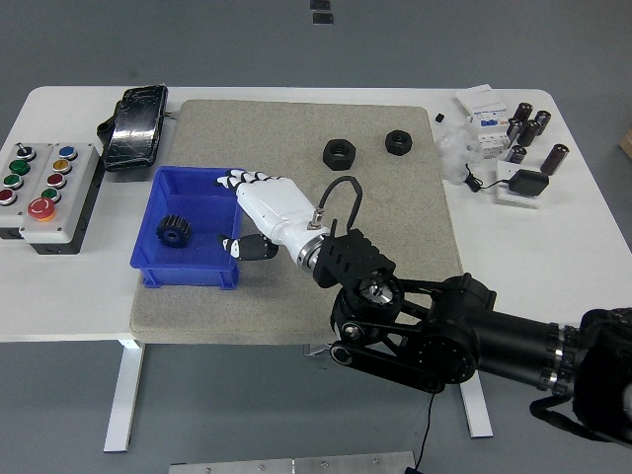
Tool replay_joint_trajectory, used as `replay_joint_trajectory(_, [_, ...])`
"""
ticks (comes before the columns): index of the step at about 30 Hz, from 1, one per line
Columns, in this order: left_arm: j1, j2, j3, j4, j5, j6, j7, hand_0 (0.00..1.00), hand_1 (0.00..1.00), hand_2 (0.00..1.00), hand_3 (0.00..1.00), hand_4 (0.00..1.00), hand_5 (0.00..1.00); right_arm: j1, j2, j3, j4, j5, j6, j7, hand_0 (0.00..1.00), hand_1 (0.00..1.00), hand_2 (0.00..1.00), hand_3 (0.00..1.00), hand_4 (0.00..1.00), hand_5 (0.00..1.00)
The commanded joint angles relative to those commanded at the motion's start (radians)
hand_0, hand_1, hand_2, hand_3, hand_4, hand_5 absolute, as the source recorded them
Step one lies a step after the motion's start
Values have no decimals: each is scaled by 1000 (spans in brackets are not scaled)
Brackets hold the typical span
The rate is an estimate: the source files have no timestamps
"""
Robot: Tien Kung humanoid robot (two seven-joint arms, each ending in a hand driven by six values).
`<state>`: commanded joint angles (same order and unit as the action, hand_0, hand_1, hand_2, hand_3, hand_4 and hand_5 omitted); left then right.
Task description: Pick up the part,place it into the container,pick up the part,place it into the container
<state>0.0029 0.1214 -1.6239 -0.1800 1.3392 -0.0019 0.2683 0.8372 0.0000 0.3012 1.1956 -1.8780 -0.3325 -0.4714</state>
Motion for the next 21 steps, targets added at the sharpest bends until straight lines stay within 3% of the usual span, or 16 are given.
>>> replay_joint_trajectory(3, [2,-1,-1,0,2,0,0,615,517,539,634,611,394,-18,0,43,13,-55,43,-54,724,921,930,884,743,373])
replay_joint_trajectory(4, [4,-2,-3,0,3,0,1,615,517,539,634,613,394,-25,-1,64,20,-78,70,-82,544,794,868,861,756,397])
replay_joint_trajectory(7, [6,-3,-8,0,9,0,3,615,517,539,634,613,394,-40,-7,106,41,-123,170,-174,544,794,868,861,756,397])
replay_joint_trajectory(9, [7,-3,-11,0,13,0,3,615,517,539,634,613,394,-48,-12,122,59,-132,244,-174,544,794,868,861,756,397])
replay_joint_trajectory(10, [8,-3,-12,0,14,0,3,615,517,539,634,612,394,-51,-13,127,67,-134,278,-174,460,764,864,865,800,428])
replay_joint_trajectory(15, [6,-4,-10,0,14,-1,0,615,517,539,634,612,394,-63,-21,138,116,-110,469,-174,460,764,864,865,800,428])
replay_joint_trajectory(16, [6,-4,-9,0,14,-1,0,615,518,540,635,610,395,-64,-22,138,120,-107,494,-174,378,709,827,862,820,421])
replay_joint_trajectory(21, [6,-5,-11,0,16,-1,1,615,518,540,635,610,395,-69,-30,148,115,-118,626,-174,378,709,827,862,820,421])
